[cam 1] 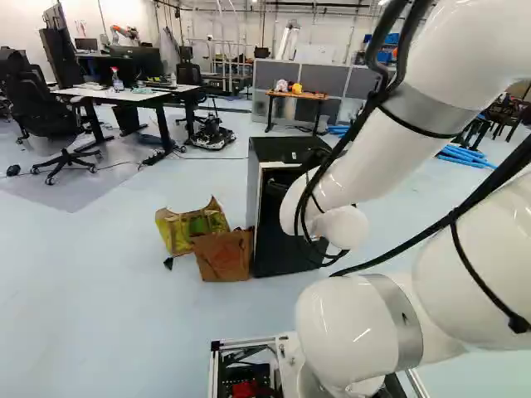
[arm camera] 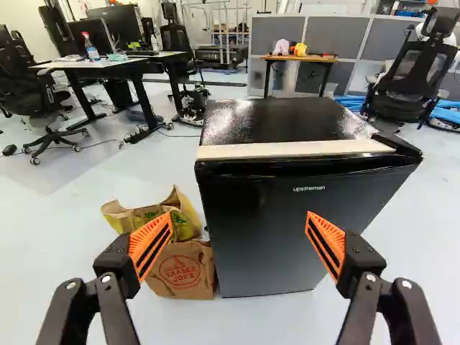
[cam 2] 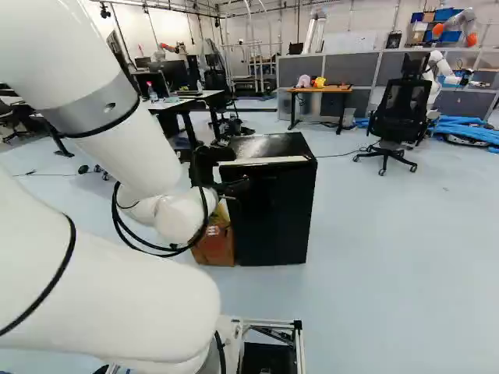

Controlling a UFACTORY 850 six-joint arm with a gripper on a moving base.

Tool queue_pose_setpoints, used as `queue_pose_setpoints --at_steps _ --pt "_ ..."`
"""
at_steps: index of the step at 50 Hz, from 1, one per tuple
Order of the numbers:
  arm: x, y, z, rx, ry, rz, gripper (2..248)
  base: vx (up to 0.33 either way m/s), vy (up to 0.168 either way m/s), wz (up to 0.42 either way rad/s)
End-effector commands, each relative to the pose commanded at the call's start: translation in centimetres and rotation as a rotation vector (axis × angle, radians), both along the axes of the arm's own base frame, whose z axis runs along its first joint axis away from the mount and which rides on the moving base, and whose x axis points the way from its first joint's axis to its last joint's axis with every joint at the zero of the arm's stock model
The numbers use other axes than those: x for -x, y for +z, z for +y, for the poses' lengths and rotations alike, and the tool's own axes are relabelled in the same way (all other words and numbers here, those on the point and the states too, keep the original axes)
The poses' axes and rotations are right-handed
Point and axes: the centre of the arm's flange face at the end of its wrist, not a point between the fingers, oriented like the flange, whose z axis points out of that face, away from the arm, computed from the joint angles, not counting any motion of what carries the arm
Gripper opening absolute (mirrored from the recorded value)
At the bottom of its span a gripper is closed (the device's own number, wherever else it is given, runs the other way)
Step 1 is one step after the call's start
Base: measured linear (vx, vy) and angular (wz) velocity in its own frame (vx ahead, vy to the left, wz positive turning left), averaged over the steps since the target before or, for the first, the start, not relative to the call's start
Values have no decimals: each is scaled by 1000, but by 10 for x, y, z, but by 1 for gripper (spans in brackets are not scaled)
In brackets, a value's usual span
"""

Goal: Grab a drink from the fridge

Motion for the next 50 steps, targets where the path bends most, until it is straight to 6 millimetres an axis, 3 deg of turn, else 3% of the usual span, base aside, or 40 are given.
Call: queue_pose_setpoints --at_steps 20,50 --pt "0 0 0 0 0 0 247 0 0 0" --pt "-20 3 26 -68 -47 8 247 0 0 0"
